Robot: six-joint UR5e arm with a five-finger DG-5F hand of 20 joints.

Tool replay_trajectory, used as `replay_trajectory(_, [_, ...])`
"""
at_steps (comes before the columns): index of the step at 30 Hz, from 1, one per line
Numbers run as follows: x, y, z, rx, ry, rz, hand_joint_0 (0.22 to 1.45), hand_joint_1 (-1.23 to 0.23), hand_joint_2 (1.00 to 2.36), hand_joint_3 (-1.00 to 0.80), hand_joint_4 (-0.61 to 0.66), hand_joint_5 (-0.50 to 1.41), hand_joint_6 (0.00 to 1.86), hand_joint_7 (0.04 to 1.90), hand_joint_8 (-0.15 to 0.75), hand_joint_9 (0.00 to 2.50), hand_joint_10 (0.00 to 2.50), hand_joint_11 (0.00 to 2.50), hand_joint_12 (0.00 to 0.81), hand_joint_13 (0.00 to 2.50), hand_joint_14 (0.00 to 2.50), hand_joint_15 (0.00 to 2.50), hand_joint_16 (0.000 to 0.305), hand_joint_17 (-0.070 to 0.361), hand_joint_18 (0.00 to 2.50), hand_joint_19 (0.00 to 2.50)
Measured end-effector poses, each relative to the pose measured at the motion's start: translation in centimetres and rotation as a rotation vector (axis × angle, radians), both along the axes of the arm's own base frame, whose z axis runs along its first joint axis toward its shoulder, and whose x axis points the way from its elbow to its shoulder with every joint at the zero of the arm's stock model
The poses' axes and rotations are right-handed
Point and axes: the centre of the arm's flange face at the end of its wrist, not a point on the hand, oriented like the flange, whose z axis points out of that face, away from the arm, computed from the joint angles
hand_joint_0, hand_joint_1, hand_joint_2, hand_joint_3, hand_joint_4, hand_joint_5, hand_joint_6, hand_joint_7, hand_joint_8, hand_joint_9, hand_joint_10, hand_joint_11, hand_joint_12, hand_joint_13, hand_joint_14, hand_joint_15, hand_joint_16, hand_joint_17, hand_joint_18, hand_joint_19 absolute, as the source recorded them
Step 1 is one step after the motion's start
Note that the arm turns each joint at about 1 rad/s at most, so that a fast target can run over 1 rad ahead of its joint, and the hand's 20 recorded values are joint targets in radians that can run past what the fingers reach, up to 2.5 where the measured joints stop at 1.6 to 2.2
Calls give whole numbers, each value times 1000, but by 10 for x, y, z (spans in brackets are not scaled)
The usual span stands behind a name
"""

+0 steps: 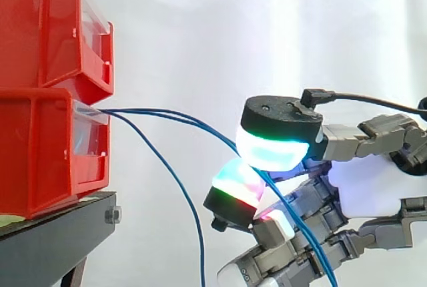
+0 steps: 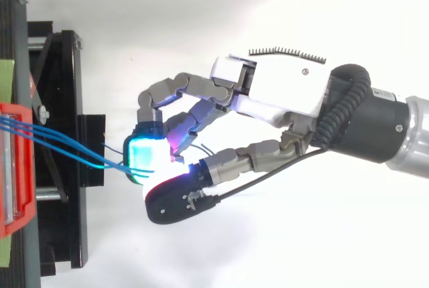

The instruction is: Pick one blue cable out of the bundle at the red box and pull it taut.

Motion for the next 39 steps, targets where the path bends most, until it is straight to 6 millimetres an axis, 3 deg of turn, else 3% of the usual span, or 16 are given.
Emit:
replay_trajectory(5, [0,0,0,3,-1,0,594,-814,1027,-106,130,-159,812,1367,389,927,17,1078,459,642,7,247,62,139,697,310])
replay_trajectory(11, [0,0,0,8,-2,-1,614,-850,1024,-157,100,-171,845,1196,377,917,15,1059,455,642,7,251,61,138,697,308])
replay_trajectory(16, [0,0,0,8,-2,-1,582,-856,1030,-44,33,-141,786,1401,360,917,17,862,450,643,6,225,61,138,699,300])
replay_trajectory(21, [0,0,0,9,-3,0,596,-856,1026,30,10,-159,806,1354,362,882,16,837,457,627,6,217,63,142,707,291])
replay_trajectory(32, [0,0,0,9,-2,0,638,-869,1027,19,-19,-173,812,1315,356,860,17,881,447,615,6,222,61,137,687,299])
replay_trajectory(39, [0,2,0,8,0,1,690,-892,1026,-87,16,-186,826,1210,360,863,18,935,447,612,6,229,60,136,681,298])
